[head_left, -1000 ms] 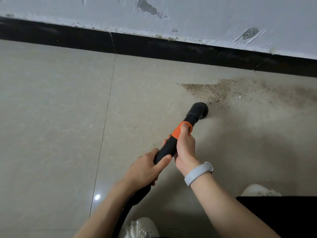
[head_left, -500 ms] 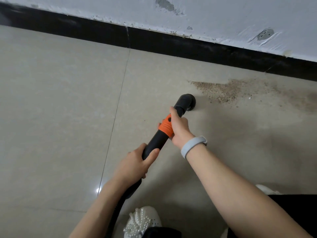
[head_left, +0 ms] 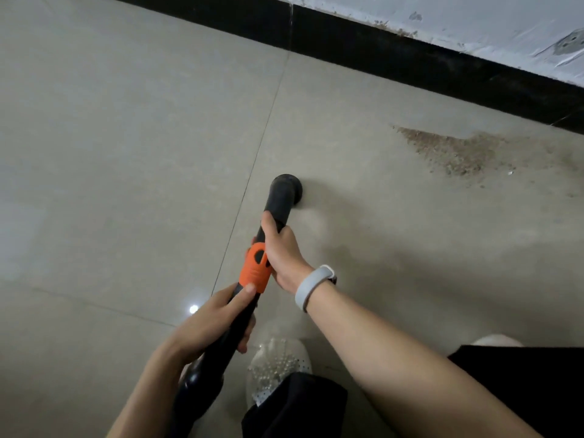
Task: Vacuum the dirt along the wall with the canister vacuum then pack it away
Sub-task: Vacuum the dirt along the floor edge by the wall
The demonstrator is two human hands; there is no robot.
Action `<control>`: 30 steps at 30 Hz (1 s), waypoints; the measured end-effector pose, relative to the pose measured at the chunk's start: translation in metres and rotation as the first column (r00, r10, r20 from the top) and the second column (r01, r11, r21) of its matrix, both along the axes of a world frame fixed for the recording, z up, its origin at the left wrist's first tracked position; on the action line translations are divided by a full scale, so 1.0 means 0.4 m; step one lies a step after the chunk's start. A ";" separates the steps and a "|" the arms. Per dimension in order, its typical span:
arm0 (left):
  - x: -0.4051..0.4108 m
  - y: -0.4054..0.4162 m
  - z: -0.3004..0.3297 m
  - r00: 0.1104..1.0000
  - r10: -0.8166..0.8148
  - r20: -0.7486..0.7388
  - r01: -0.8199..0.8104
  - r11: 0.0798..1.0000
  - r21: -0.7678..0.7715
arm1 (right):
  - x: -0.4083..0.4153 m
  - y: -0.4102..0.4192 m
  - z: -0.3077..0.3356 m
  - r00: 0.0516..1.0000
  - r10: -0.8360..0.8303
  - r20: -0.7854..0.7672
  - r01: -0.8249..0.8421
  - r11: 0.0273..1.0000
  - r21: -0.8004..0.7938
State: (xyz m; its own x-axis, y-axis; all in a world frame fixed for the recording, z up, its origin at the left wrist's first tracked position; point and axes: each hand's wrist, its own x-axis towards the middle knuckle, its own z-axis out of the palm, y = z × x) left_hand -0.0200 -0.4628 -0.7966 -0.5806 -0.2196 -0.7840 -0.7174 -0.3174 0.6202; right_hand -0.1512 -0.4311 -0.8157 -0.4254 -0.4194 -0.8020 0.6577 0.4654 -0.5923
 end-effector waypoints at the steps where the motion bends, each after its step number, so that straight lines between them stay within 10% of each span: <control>1: 0.031 -0.005 0.009 1.000 0.016 -0.006 -0.016 1.000 0.006 | 0.018 -0.021 -0.003 0.999 0.045 0.013 -0.044 0.999 -0.016; 8: -0.016 -0.045 0.034 0.975 0.202 -0.092 -0.208 0.976 -0.061 | -0.030 -0.139 0.011 0.985 0.144 -0.093 -0.144 0.989 0.006; 21: -0.122 0.034 0.017 0.838 -0.525 -0.147 0.545 0.805 0.233 | -0.059 0.240 0.004 0.837 -0.538 -0.095 0.546 0.812 0.207; 30: -0.243 0.012 0.009 0.979 -0.167 -0.116 0.158 0.984 -0.088 | -0.247 0.062 0.025 0.938 -0.320 -0.133 0.333 0.938 0.093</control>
